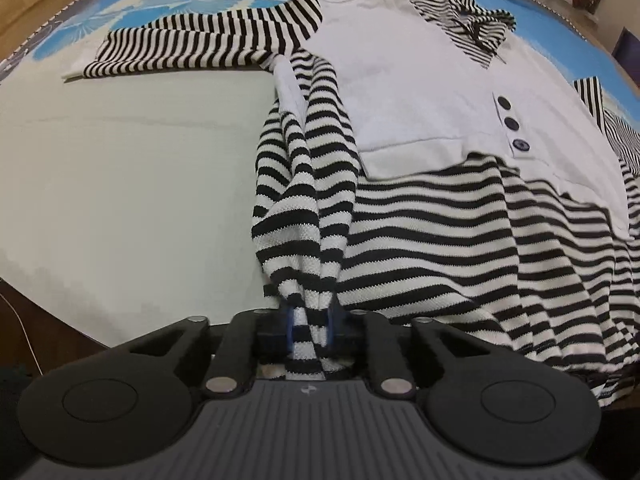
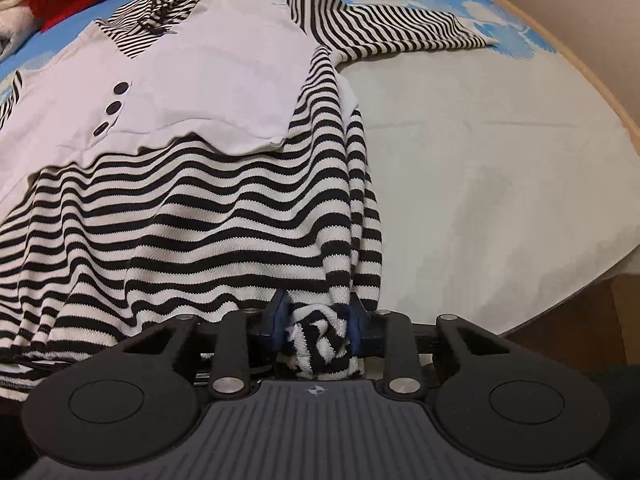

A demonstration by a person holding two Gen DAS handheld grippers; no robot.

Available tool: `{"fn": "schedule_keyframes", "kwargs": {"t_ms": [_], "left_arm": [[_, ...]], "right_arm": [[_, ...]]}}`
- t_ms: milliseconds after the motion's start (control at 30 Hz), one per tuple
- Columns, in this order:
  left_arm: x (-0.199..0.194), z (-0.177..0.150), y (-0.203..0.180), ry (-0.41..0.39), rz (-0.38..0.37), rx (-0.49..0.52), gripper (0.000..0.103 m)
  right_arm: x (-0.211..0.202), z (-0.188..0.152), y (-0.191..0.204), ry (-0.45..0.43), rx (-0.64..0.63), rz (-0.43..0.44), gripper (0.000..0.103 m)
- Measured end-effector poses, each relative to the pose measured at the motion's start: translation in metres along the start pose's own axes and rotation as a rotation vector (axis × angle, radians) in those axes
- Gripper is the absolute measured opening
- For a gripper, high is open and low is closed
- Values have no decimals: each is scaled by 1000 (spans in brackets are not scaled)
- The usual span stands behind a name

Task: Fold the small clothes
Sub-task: 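Grasp the striped hem with the left gripper while the right gripper grasps the hem too, then lift the hem with both grippers and fold it over toward the hood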

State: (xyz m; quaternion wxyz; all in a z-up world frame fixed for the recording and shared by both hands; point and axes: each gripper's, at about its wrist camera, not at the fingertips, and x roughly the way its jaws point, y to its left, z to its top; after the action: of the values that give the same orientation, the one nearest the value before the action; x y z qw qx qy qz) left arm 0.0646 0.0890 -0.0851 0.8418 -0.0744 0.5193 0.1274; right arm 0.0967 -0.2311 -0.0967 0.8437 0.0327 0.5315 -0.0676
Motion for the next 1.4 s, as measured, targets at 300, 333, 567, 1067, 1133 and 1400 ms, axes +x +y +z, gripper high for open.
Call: {"fn": "schedule_keyframes", "kwargs": {"t_ms": [300, 333, 567, 1067, 1133, 1400], "left_arm": [[-24, 8, -9, -111, 7, 13, 32], [-22, 8, -10, -104, 6, 14, 32], [-2, 7, -5, 4, 31, -16, 39], [-69, 183, 49, -457, -6, -132, 75], [-51, 216, 66, -481, 15, -131, 77], [61, 244, 159, -283, 114, -217, 76]], "right_arm": [[-11, 1, 5, -54, -15, 0, 43], [-4, -1, 6, -10, -20, -13, 46], [-15, 2, 7, -51, -10, -20, 53], [-87, 41, 13, -472, -5, 85, 65], [-98, 58, 16, -468, -27, 109, 65], [-109, 157, 74, -489, -169, 244, 70]]}}
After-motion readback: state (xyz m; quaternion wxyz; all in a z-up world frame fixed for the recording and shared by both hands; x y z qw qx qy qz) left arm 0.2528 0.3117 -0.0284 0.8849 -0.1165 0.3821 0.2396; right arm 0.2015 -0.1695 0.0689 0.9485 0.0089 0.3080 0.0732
